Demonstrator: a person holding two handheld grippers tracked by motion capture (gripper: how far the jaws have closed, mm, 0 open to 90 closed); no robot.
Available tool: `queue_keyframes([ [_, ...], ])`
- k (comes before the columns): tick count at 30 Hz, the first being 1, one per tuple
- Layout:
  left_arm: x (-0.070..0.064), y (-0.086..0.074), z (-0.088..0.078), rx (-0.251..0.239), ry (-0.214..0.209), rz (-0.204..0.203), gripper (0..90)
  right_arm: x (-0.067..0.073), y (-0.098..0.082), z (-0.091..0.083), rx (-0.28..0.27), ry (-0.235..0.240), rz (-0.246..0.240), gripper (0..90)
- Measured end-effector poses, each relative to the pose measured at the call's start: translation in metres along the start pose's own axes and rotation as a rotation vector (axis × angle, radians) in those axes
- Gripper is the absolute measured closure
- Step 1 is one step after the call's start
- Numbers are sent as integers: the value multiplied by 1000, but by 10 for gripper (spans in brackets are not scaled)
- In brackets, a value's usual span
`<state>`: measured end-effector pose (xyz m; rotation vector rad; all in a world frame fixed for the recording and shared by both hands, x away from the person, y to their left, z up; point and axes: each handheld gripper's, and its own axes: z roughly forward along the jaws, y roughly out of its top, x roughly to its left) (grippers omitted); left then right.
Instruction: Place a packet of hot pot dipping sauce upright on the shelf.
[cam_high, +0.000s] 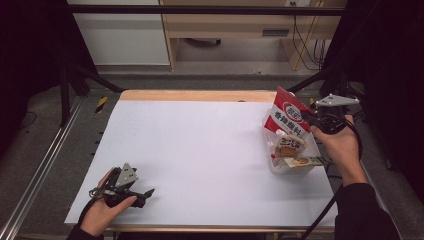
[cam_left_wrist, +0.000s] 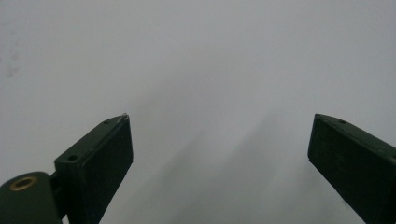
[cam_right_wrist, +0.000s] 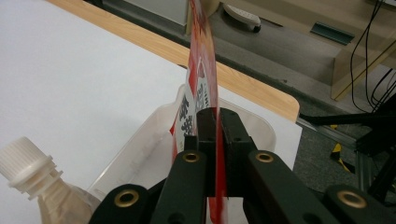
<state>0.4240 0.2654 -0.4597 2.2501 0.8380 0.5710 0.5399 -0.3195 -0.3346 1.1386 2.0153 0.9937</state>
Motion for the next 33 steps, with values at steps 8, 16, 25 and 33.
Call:
queue_keyframes([
  [8, 0, 0, 0, 2, 2, 0, 65, 0, -1, -4, -11, -6, -5, 767],
  [16, -1, 0, 1, 4, -1, -1, 65, 8, 4, -10, -43, -86, -56, 367],
  [25, -2, 0, 1, 7, -4, 0, 65, 21, 16, -13, -38, -125, -91, 201],
  [33, -2, 0, 2, 5, -6, -2, 65, 39, 30, -22, -89, -123, -97, 151],
])
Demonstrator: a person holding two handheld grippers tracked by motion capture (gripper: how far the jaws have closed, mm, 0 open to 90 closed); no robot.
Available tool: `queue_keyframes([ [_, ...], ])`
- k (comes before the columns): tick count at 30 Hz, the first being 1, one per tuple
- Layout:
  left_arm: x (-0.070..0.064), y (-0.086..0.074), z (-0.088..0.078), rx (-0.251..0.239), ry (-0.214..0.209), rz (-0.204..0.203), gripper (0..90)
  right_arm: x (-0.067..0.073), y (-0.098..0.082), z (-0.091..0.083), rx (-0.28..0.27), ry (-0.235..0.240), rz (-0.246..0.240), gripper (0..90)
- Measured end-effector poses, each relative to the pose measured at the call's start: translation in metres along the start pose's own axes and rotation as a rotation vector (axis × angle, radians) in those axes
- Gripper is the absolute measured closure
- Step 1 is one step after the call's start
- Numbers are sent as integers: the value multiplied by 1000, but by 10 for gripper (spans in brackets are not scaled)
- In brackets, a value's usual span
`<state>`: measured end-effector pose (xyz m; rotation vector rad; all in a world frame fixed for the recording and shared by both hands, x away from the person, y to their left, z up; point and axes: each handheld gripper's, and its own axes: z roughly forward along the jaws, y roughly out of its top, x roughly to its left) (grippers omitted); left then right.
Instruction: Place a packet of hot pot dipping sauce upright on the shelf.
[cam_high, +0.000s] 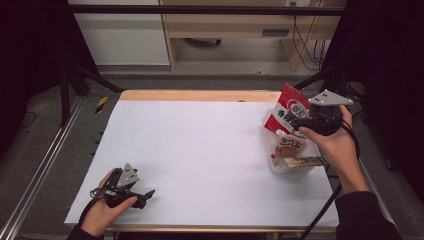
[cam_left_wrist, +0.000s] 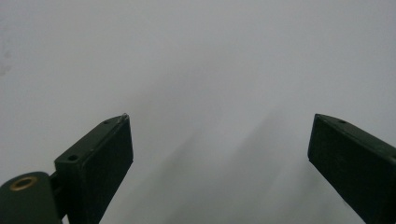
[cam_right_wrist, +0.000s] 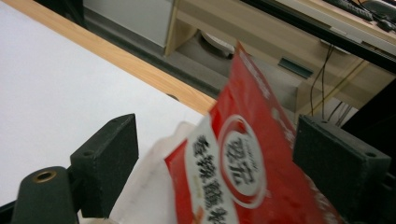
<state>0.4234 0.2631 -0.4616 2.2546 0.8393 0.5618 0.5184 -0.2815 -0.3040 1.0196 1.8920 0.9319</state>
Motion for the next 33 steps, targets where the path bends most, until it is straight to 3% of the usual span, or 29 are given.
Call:
queue_keyframes([
  [11, 0, 0, 0, 0, -2, 3, 65, 38, 26, -7, -11, 36, -40, 101],
  [17, 0, 0, 0, 0, -2, 1, 65, 51, 31, -6, -21, 61, -50, 97],
  [25, 0, 0, -1, -2, 1, 1, 65, 77, 31, -10, -40, 103, -32, 86],
  [33, 0, 0, -1, -2, 2, 1, 65, 120, 16, -12, -38, 180, -27, 78],
])
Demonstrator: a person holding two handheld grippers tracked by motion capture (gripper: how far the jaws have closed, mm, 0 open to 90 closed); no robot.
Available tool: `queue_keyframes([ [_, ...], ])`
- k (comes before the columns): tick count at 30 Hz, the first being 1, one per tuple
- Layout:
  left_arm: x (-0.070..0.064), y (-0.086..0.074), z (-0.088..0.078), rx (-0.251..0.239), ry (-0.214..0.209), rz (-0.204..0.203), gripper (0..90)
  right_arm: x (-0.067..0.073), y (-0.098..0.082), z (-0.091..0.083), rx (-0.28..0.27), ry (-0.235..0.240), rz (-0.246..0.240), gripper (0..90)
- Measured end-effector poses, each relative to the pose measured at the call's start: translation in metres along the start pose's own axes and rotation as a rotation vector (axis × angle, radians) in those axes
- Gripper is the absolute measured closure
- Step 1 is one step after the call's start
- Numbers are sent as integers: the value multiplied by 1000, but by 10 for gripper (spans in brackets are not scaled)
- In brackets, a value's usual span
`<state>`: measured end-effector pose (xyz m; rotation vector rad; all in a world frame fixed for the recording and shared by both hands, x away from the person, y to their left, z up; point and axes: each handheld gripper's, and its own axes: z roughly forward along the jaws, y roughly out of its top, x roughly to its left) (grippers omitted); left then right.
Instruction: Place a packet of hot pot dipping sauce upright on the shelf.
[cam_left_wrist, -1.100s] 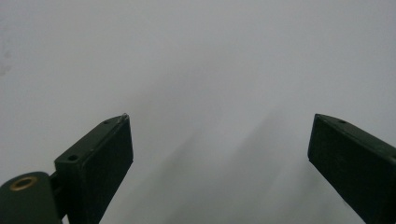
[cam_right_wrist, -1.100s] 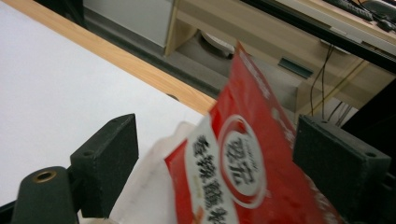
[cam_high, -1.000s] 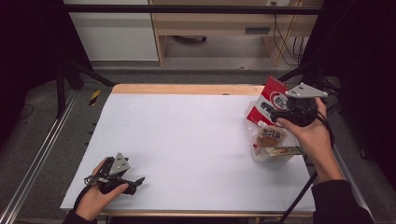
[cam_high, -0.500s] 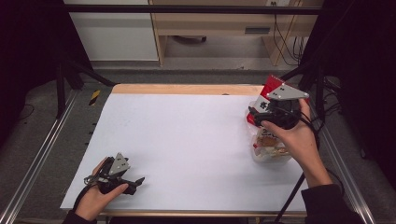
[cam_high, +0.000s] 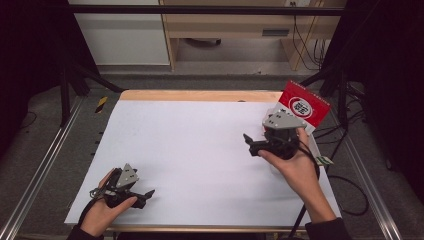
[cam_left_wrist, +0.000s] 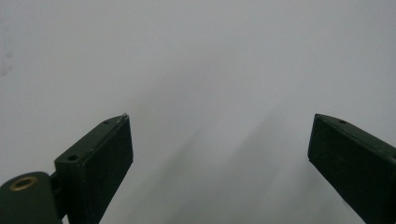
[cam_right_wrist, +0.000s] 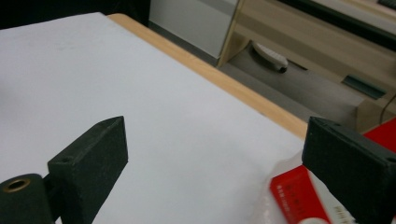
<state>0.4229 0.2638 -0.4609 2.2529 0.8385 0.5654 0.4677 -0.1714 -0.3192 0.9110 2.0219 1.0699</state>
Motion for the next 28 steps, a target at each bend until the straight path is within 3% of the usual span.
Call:
queue_keyframes([
  [6, 1, 0, 0, -2, 1, -3, 65, 32, -19, 9, 24, 52, 1, 78],
  [15, 2, 0, -2, -10, 18, -10, 52, 65, -52, 22, 66, 130, 54, 71],
  [25, 7, 0, -6, -42, 38, -36, 40, 83, -84, 34, 93, 158, 141, 62],
  [28, 7, 0, -6, -43, 37, -34, 40, 87, -92, 39, 111, 152, 134, 63],
])
